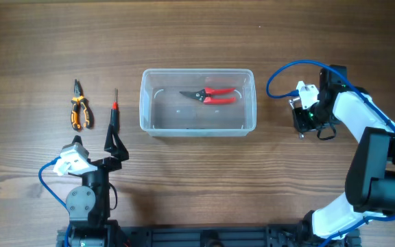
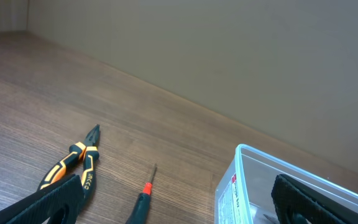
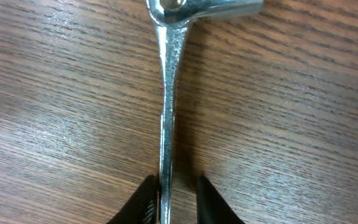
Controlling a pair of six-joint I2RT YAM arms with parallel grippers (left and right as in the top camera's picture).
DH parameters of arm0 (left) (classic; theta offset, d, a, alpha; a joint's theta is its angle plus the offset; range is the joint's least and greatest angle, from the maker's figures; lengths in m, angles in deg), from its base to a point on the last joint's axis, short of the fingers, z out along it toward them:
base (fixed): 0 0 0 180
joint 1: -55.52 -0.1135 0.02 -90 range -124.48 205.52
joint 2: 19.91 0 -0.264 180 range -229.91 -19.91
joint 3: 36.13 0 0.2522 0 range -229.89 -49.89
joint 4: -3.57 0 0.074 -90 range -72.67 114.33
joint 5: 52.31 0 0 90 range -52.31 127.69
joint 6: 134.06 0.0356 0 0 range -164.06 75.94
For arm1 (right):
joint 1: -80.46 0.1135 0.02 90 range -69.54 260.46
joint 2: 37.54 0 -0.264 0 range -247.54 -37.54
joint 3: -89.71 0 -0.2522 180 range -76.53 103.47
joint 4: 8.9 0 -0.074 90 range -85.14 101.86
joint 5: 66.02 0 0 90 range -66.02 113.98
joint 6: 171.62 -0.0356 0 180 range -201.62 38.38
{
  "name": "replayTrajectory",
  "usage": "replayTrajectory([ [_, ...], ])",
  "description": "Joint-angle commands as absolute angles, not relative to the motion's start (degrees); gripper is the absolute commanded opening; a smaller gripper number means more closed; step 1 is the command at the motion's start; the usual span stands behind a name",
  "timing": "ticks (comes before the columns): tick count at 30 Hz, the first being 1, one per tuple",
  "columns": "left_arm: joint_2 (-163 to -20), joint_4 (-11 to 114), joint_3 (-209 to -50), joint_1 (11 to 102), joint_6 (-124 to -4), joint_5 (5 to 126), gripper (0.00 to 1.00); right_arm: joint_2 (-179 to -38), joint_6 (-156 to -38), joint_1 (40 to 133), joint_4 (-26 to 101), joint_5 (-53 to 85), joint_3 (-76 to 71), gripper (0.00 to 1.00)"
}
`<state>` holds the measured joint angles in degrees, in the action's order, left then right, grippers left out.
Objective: Pack container
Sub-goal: 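Close the right gripper on the silver socket wrench shaft, then lift the wrench with the right gripper and lower it into the container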
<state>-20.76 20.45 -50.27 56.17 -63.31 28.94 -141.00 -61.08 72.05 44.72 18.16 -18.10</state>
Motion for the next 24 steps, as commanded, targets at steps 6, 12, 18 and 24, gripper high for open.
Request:
replayTrajectory([
  [6, -20.5, 20.6, -50.2, 56.5, -64.0, 28.5, 1.0, -142.8, -60.8, 72.0, 45.0, 17.6, -18.0, 0.09],
  [12, -20.5, 20.6, -50.2, 56.5, -64.0, 28.5, 1.0, -142.8, -60.8, 72.0, 46.3, 16.4, -14.9, 0.04],
  [18, -20.5, 20.6, -50.2, 56.5, -64.0, 28.5, 1.0, -142.8, -60.8, 72.0, 49.1, 16.5, -9.0, 0.04],
  [24, -20.5, 20.6, -50.2, 56.5, -64.0, 28.5, 1.0, -142.8, -60.2, 73.4, 52.9, 15.3, 0.5, 0.04],
])
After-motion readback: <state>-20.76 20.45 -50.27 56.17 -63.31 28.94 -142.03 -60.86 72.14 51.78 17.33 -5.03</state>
